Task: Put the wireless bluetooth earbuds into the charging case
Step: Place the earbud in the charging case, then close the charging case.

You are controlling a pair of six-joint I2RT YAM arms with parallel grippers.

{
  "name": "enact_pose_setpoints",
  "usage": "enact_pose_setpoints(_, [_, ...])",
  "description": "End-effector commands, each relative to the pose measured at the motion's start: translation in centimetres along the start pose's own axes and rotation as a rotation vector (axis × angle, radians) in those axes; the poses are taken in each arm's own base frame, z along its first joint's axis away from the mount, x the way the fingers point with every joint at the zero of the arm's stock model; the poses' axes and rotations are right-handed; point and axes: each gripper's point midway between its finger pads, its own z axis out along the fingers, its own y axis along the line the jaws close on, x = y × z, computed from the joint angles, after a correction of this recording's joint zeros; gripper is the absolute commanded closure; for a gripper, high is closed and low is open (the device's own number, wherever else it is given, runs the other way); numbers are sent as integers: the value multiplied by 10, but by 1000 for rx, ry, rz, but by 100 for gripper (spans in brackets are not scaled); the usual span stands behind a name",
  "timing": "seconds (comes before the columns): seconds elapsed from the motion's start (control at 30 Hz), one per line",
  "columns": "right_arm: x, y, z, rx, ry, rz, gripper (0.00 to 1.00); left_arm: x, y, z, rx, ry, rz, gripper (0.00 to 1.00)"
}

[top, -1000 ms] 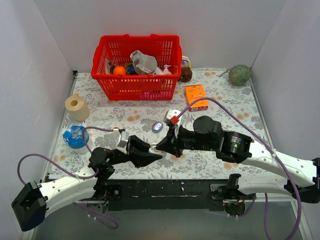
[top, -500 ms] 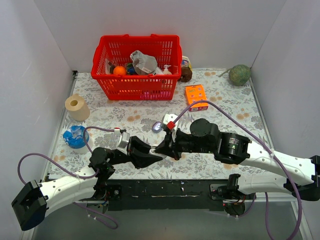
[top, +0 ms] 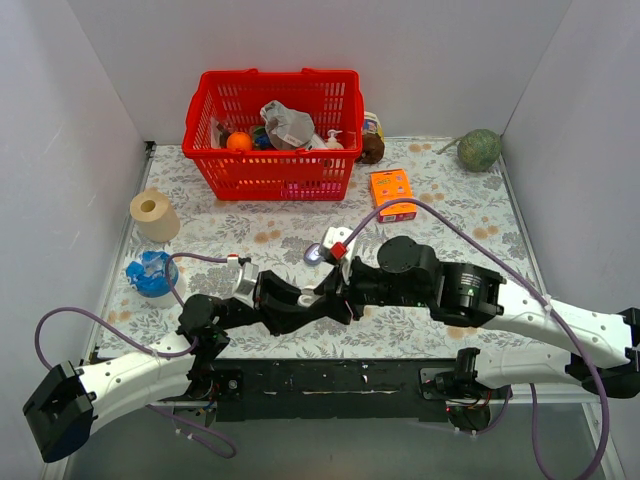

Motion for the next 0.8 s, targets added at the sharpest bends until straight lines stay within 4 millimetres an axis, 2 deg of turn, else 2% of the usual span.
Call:
enact_pose_setpoints(0.0, [-65,-1,-36,50,-193,-11,53,-14,-3,2,7,-45,36,100])
enact_pose_setpoints(0.03, [-78,-4,-44,75,-234,-13,52,-14,-3,2,5,-45,35,100])
enact_pose_setpoints(0.1, [-89,-15,-58,137,-284,-4,53,-14,-3,2,6,-44,36,100])
enact_pose_setpoints(0.17, [-87,-39,-63,269,-293,32,59,-15,-5,1,10,-48,36,100])
enact_pose_setpoints(0.23, [-68,-56,-53,346,-203,75,82,-17,-7,1,19,-50,36,100])
enact_pose_setpoints(0.27, [-65,-60,-50,362,-176,86,91,-18,-8,1,21,-54,39,100])
enact_pose_setpoints(0.3, [-55,-62,-39,366,-129,101,99,-20,-10,0,24,-55,40,100])
enact_pose_setpoints(0.4, [-39,-58,-24,332,-62,111,99,-22,-11,0,23,-60,46,100])
enact_pose_setpoints(0.57, [-32,-38,-8,216,-15,120,99,-24,-9,-2,9,-70,52,100])
enact_pose_setpoints(0.77, [-38,-20,-3,103,-19,98,99,-27,-7,-1,-7,-77,57,100])
